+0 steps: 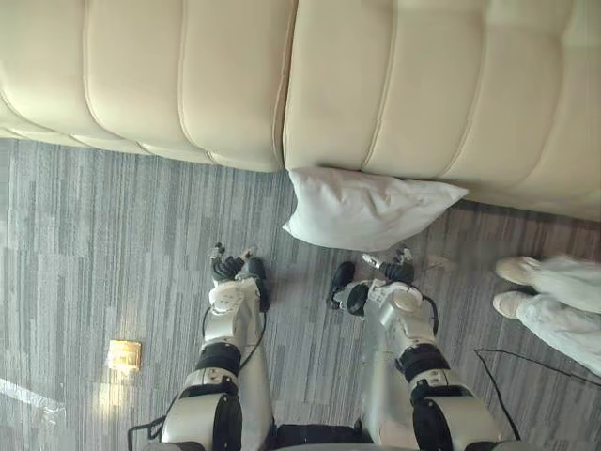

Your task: Pick up cushions and gather them together orderly.

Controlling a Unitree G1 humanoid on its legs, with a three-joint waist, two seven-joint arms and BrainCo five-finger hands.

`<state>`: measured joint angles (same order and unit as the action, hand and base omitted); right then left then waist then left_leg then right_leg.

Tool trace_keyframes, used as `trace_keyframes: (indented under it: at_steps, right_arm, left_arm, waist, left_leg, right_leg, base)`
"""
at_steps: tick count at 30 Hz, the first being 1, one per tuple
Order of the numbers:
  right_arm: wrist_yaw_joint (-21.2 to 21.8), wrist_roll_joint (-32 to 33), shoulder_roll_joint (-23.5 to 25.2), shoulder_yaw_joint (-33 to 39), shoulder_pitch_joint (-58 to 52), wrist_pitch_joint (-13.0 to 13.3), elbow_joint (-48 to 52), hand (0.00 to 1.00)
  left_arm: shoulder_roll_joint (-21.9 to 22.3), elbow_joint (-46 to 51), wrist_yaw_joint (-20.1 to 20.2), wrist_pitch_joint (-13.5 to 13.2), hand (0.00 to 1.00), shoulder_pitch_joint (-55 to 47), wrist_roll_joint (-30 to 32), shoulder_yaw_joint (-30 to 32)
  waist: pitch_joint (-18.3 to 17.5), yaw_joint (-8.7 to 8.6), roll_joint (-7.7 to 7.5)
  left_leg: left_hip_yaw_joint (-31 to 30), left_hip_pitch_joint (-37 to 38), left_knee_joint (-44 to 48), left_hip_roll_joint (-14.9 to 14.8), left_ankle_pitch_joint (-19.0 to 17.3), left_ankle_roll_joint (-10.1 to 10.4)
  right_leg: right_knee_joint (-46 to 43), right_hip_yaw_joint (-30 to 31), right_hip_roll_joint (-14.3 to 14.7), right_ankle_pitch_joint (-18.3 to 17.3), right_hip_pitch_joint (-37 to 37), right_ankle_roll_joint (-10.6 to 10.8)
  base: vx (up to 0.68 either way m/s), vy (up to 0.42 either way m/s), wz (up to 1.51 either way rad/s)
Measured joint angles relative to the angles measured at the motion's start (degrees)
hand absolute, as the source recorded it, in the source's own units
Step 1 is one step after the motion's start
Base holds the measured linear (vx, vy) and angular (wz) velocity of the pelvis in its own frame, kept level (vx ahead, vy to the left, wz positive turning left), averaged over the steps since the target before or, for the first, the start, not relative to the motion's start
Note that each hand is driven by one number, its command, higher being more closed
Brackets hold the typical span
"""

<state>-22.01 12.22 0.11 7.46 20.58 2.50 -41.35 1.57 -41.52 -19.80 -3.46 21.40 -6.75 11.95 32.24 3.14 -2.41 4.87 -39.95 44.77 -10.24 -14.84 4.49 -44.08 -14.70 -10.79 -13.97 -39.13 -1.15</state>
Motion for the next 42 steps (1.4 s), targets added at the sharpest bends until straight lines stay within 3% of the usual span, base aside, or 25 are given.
trace_keyframes:
  at_steps: [8, 11, 12, 16, 19, 24, 31, 34, 35, 36, 37, 39, 42]
  right_arm:
    - [2.7, 0.1, -0.1, -0.9, -9.8, 0.2, -0.3, 0.00]
    - [4.1, 0.1, 0.1, -0.8, -13.5, 0.0, -1.1, 0.00]
    - [4.4, 0.1, 0.1, -0.7, -14.6, -0.2, -1.4, 0.00]
    - [5.9, -0.2, 2.1, 3.9, -22.1, -0.7, -5.4, 0.00]
    - [6.7, -1.1, 2.5, 5.6, -23.5, -0.9, -7.2, 0.00]
    - [8.6, -2.5, 2.2, 8.0, -24.2, -1.1, -9.9, 0.00]
    - [9.8, -3.4, 2.1, 8.1, -24.0, -1.2, -11.2, 0.00]
    - [10.1, -3.5, 2.3, 8.0, -23.3, -1.5, -11.5, 0.00]
    - [10.1, -3.6, 2.4, 8.1, -22.7, -1.6, -11.7, 0.00]
    - [10.1, -3.7, 2.4, 8.1, -22.6, -1.5, -12.0, 0.00]
    - [10.1, -4.0, 2.3, 8.0, -22.1, -1.5, -13.4, 0.00]
    - [10.1, -4.8, 1.9, 7.8, -21.2, -1.7, -14.5, 0.00]
    - [9.9, -5.5, -0.3, 7.5, -20.1, -2.0, -16.8, 0.00]
  left_arm:
    - [-0.9, -1.1, 2.4, 0.1, 0.00, -8.3, 0.0, -2.2]
    - [-1.0, -3.8, 3.9, 0.2, 0.00, -10.6, 0.5, -2.8]
    - [-1.0, -4.3, 4.2, 0.3, 0.00, -11.4, 1.1, -3.0]
    - [-0.7, -10.1, 6.2, 0.6, 0.00, -16.3, 4.5, -2.9]
    - [-0.5, -12.5, 6.7, 0.6, 0.00, -17.8, 6.0, -2.7]
    - [-0.1, -15.5, 8.7, 1.3, 0.00, -19.4, 8.7, -2.5]
    - [-0.1, -16.0, 8.9, 1.3, 0.00, -20.1, 10.0, -2.4]
    - [-0.8, -15.8, 8.9, 1.3, 0.00, -20.3, 10.0, -2.3]
    - [-1.3, -15.3, 8.9, 1.4, 0.00, -21.0, 10.0, -2.2]
    - [-1.7, -15.2, 8.9, 1.4, 0.00, -21.2, 10.0, -2.2]
    - [-2.8, -15.2, 8.9, 1.4, 0.00, -21.4, 10.0, -2.2]
    - [-4.4, -15.8, 8.9, 1.5, 0.00, -21.9, 10.0, -2.1]
    - [-4.8, -16.5, 8.9, 1.6, 0.00, -21.5, 10.1, -2.9]
  waist:
    - [-0.3, -0.05, -0.50]
    - [-1.9, -0.06, -1.72]
    - [-3.2, -0.05, -1.89]
    - [-14.2, -0.02, -2.20]
    - [-17.9, -0.06, -1.83]
    - [-22.4, -0.12, 0.26]
    - [-23.6, -0.09, 0.76]
    - [-23.5, 0.44, 0.59]
    - [-23.4, 0.37, 0.69]
    - [-23.2, 0.17, 0.95]
    - [-23.3, 0.39, 0.06]
    - [-22.7, 0.55, 0.42]
    - [-21.9, 0.32, 0.45]
  left_leg:
    - [2.7, 14.9, -11.9, 0.4, 3.1, 0.0]
    - [4.0, 20.5, -17.4, 0.8, 4.8, 0.3]
    - [4.1, 21.4, -18.4, 0.8, 5.0, 0.5]
    - [7.3, 28.0, -24.1, 0.2, 5.5, 0.8]
    - [9.1, 31.6, -26.8, 0.0, 5.5, 0.8]
    - [11.4, 36.5, -30.7, 0.4, 5.6, 1.0]
    - [12.7, 39.4, -32.1, 0.7, 5.6, 1.1]
    - [16.8, 40.1, -30.2, -1.1, 4.3, 1.3]
    - [18.3, 40.0, -29.2, -1.9, 3.8, 1.2]
    - [19.1, 40.1, -28.4, -2.6, 3.5, 1.6]
    - [20.0, 40.5, -26.3, -4.2, 2.6, 2.9]
    - [17.9, 40.0, -25.3, -5.4, 1.9, 3.6]
    - [14.8, 40.1, -28.6, -4.8, 2.0, 4.7]
  right_leg:
    - [11.6, 0.2, 1.8, 3.6, 13.6, 0.7]
    - [16.3, 0.2, 2.4, 4.9, 18.5, 1.2]
    - [17.8, 0.2, 2.8, 5.4, 19.4, 1.3]
    - [25.5, 1.5, 4.6, 7.4, 25.3, 2.3]
    - [28.5, 2.7, 5.0, 8.2, 28.1, 2.7]
    - [33.7, 4.0, 5.6, 10.1, 32.6, 3.5]
    - [34.2, 5.1, 5.8, 10.2, 34.5, 3.6]
    - [31.6, 4.0, 6.0, 9.8, 31.8, 3.8]
    - [28.6, -2.1, 3.4, 5.9, 31.4, 2.2]
    - [26.5, -7.9, 0.8, 4.6, 31.3, 0.9]
    - [25.9, -15.3, -1.1, 5.5, 32.2, 0.8]
    - [26.4, -15.4, 1.1, 7.3, 32.5, -0.1]
    - [27.6, -12.6, 3.3, 8.2, 30.5, -0.6]
  base:
    - [0.03, 0.001, -0.07]
    - [0.09, -0.004, -0.07]
    - [0.13, 0.018, -0.14]
    - [0.18, 0.031, -0.25]
    - [0.15, 0.034, -0.25]
    - [0.10, 0.044, -0.16]
    - [0.04, 0.018, -0.09]
    - [-0.08, -0.027, -0.66]
    - [-0.09, -0.037, -0.60]
    - [-0.06, -0.092, -0.75]
    - [0.00, -0.092, -0.67]
    - [-0.01, -0.146, -0.55]
    - [-0.06, -0.108, -0.49]
